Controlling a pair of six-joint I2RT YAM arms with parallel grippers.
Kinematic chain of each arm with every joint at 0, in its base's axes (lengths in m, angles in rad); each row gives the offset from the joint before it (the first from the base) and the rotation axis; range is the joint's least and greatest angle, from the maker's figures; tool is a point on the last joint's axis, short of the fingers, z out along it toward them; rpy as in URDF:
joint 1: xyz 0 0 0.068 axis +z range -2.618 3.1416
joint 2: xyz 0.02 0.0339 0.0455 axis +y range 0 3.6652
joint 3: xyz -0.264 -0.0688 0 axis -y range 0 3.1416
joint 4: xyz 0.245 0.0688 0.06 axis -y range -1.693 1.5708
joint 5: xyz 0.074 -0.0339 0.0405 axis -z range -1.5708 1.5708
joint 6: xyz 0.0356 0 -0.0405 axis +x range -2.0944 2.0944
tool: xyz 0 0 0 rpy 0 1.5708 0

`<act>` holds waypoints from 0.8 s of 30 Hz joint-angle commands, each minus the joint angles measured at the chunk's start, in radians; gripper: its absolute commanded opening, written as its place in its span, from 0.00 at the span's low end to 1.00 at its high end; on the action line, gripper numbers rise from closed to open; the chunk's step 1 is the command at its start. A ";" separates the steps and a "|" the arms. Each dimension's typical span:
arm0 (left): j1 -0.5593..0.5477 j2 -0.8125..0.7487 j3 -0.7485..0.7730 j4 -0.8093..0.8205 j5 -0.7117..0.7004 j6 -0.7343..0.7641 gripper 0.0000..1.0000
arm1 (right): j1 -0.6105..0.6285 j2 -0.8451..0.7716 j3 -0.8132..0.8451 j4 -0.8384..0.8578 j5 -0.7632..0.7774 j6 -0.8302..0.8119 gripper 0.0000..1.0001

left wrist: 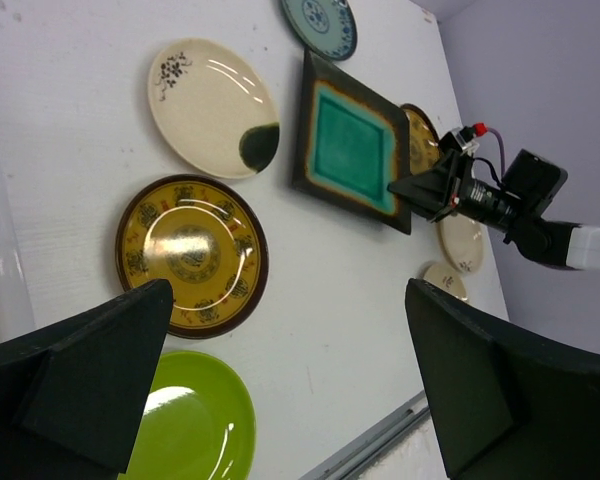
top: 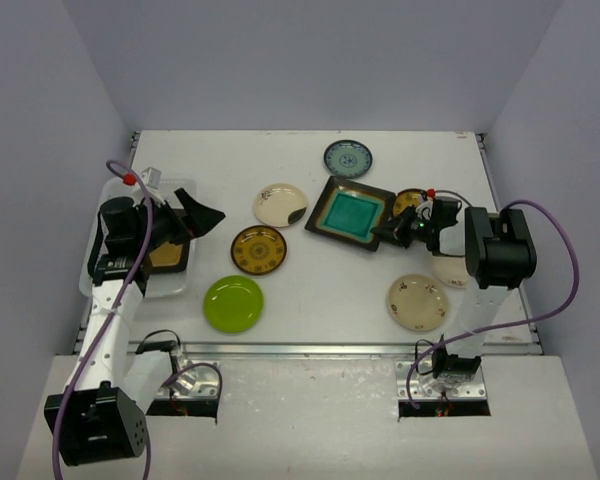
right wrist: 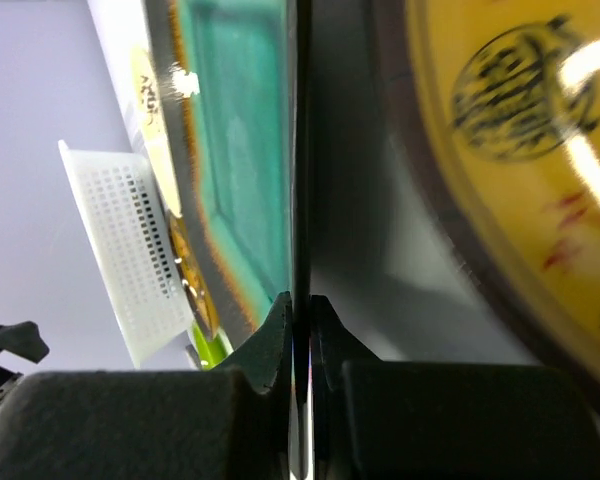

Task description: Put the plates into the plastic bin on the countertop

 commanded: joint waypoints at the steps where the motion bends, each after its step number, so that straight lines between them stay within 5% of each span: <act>1: -0.029 0.010 0.002 0.089 0.071 0.003 1.00 | 0.000 -0.168 -0.015 0.089 -0.039 0.056 0.00; 9: -0.050 0.054 0.013 0.258 0.191 -0.153 1.00 | 0.032 -0.387 -0.053 0.066 -0.184 0.084 0.00; 15: -0.159 0.173 0.008 0.468 0.205 -0.303 1.00 | 0.175 -0.524 -0.089 0.021 -0.207 0.096 0.00; 18: -0.291 0.246 0.062 0.473 0.156 -0.282 1.00 | 0.255 -0.567 -0.089 0.029 -0.225 0.126 0.00; 24: -0.332 0.283 0.081 0.408 0.074 -0.238 0.90 | 0.318 -0.665 -0.064 -0.044 -0.230 0.096 0.00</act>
